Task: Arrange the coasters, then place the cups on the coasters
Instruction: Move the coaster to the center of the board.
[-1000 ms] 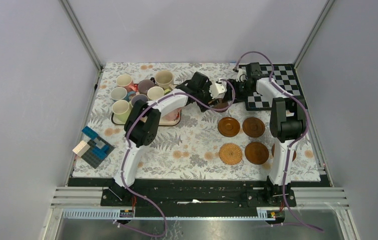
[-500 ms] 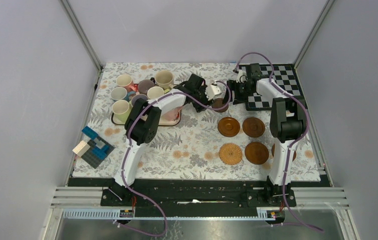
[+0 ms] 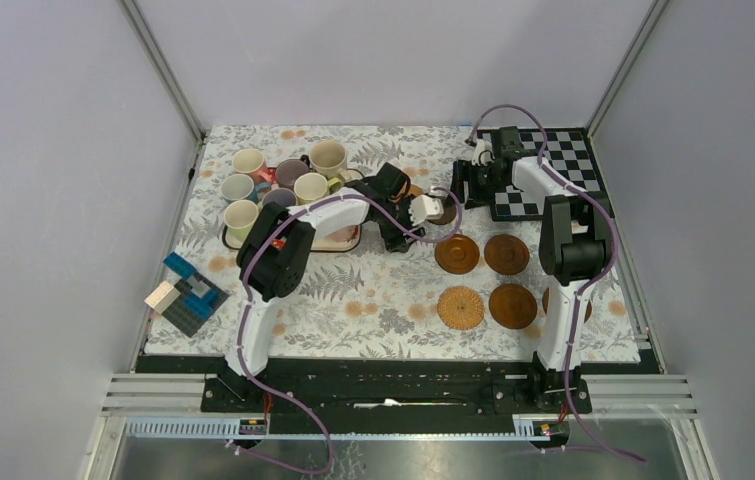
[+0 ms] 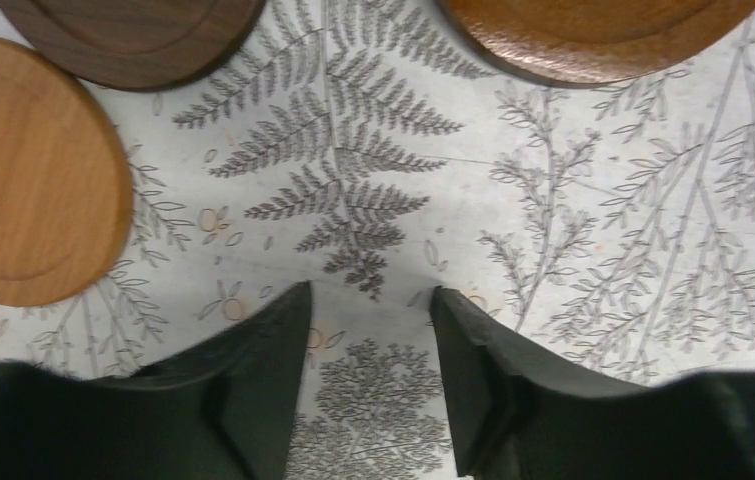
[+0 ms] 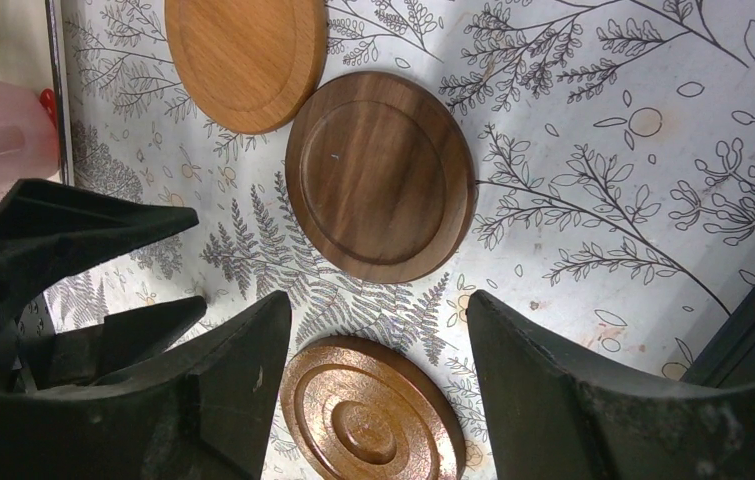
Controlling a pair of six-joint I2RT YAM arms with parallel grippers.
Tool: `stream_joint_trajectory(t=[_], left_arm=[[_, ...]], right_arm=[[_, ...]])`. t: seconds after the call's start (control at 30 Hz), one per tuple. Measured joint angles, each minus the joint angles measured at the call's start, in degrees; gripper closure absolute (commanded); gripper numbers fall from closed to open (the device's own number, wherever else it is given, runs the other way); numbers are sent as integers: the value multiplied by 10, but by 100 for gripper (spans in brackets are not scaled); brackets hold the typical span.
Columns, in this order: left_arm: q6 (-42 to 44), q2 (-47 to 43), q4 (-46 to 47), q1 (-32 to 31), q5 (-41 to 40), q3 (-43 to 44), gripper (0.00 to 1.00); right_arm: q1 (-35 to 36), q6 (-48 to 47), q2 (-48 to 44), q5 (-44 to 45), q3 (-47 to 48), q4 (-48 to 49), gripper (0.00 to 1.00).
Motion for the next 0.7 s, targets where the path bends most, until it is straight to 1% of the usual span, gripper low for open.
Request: stream_joint_trajectory(t=[0.13, 0.2, 0.27, 0.37, 0.5, 0.7], left_arm=[[-11, 0, 23, 6, 9, 1, 26], [-15, 2, 25, 12, 9, 17, 23], [-18, 14, 31, 21, 9, 57, 20], [-24, 38, 49, 32, 9, 124, 13], [-39, 71, 63, 44, 11, 183, 10], [-57, 136, 61, 48, 11, 224, 10]], right_arm=[[0, 0, 0, -3, 0, 0, 27], [0, 0, 0, -3, 0, 0, 25], [0, 0, 0, -3, 0, 0, 24], [0, 0, 0, -2, 0, 0, 23], [0, 0, -5, -2, -11, 1, 23], [0, 0, -8, 2, -18, 2, 23]])
